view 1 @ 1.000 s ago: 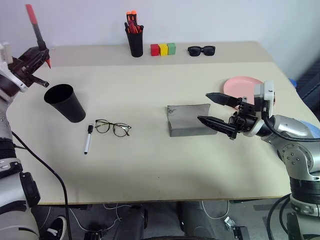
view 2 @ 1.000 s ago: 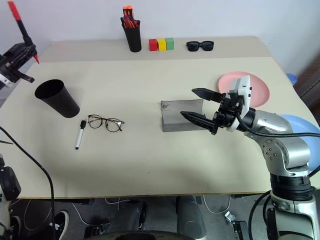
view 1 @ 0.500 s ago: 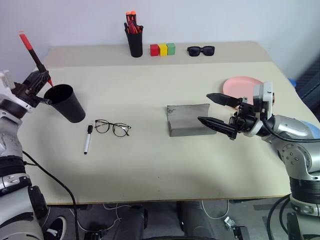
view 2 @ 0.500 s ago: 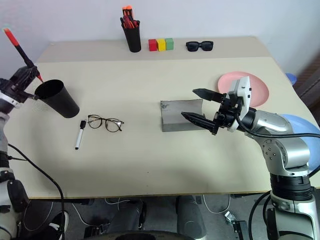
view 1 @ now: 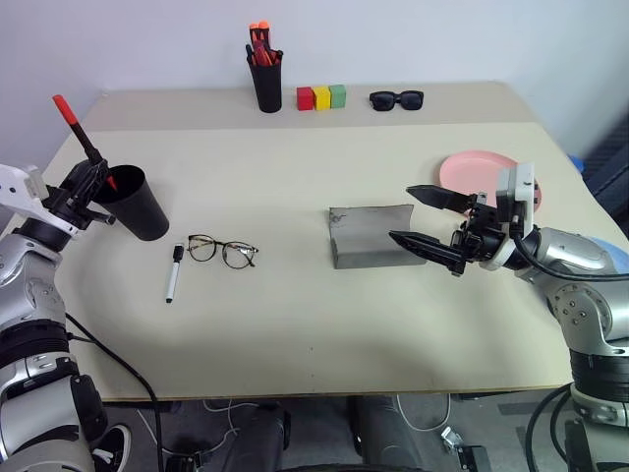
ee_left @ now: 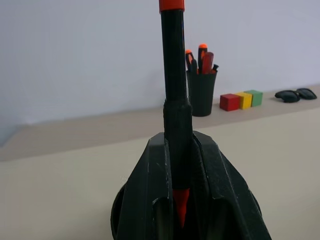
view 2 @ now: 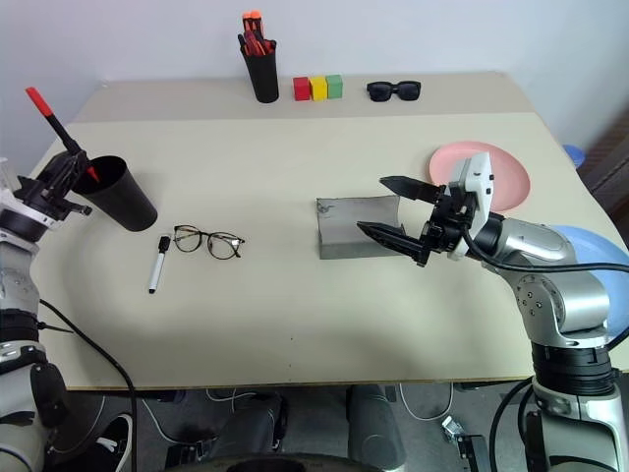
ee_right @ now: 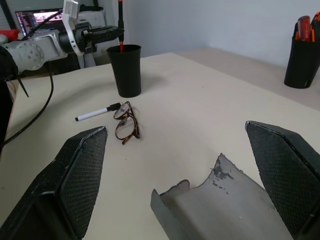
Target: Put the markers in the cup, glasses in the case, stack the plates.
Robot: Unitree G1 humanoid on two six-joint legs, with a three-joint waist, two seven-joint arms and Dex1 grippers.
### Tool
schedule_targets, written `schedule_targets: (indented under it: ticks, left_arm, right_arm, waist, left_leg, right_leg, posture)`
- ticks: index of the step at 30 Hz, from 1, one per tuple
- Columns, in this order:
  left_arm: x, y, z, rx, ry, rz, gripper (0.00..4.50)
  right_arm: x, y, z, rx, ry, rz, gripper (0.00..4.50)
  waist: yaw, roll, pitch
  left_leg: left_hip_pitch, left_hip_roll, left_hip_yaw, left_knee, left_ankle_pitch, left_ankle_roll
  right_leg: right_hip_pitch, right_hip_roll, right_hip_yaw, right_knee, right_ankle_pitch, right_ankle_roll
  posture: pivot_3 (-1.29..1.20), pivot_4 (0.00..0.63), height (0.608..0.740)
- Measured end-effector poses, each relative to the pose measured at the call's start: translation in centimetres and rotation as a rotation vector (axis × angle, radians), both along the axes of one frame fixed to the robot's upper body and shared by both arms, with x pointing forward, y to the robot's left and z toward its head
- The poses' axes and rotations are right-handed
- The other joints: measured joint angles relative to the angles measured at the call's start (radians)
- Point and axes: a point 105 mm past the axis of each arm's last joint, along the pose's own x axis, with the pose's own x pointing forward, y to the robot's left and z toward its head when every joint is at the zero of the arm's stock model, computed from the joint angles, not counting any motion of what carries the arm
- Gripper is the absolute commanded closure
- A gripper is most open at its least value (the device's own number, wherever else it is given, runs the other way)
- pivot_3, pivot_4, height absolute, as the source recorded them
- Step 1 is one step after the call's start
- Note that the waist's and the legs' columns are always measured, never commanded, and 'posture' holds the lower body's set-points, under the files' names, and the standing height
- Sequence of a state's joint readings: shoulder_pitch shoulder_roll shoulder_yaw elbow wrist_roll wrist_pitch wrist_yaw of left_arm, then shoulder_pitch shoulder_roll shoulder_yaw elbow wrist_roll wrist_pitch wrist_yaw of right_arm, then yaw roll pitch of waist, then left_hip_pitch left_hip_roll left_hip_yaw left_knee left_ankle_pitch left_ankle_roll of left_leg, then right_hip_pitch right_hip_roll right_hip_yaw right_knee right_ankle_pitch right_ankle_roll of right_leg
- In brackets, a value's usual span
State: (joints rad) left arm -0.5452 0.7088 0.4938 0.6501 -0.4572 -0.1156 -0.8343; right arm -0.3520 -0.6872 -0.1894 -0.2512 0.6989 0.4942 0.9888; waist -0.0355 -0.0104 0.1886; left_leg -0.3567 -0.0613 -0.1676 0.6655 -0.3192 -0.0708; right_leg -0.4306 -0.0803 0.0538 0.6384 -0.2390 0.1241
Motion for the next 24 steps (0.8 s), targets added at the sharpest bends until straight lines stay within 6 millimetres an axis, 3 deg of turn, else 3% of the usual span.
schedule_targets:
  ticks: [2,3,10,18,24]
  left_arm:
    - [0.1,-0.1,-0.1,0.008,0.004,-0.001,4.47]
    - [0.1,-0.2,-0.1,0.009,0.007,-0.004,3.49]
    - [0.1,-0.3,0.1,0.013,0.004,-0.015,0.08]
    - [0.1,-1.2,1.2,0.026,-0.007,-0.045,0.04]
    - [-0.3,-4.7,3.1,-0.029,0.124,-0.231,0.04]
  right_arm:
    - [0.0,0.0,0.0,0.000,0.000,-0.001,0.00]
    - [0.0,0.0,0.0,-0.001,0.000,-0.002,0.00]
    - [0.1,0.0,-0.1,-0.006,-0.001,-0.006,0.00]
    - [0.1,-0.1,-0.1,-0.006,-0.001,-0.008,0.00]
    - [0.1,-0.1,-0.1,-0.009,0.002,-0.007,0.00]
  waist:
    - [0.000,0.000,0.000]
    - [0.000,0.000,0.000]
    - [0.000,0.000,0.000]
    - [0.000,0.000,0.000]
    - [-0.003,0.000,0.000]
  left_leg:
    - [0.000,0.000,0.000,0.000,0.000,0.000]
    - [0.000,0.000,0.000,0.000,0.000,0.000]
    - [0.000,0.000,0.000,0.000,0.000,0.000]
    - [0.000,0.000,0.000,0.000,0.000,0.000]
    - [0.000,0.000,0.000,0.000,0.000,0.000]
  right_leg:
    - [0.000,0.000,0.000,0.000,0.000,0.000]
    - [0.000,0.000,0.000,0.000,0.000,0.000]
    - [0.000,0.000,0.000,0.000,0.000,0.000]
    - [0.000,0.000,0.000,0.000,0.000,0.000]
    - [0.000,0.000,0.000,0.000,0.000,0.000]
  posture:
    - [0.00,0.150,0.740]
    - [0.00,0.150,0.740]
    - [0.00,0.150,0.740]
    - [0.00,0.150,0.740]
    - [0.00,0.150,0.740]
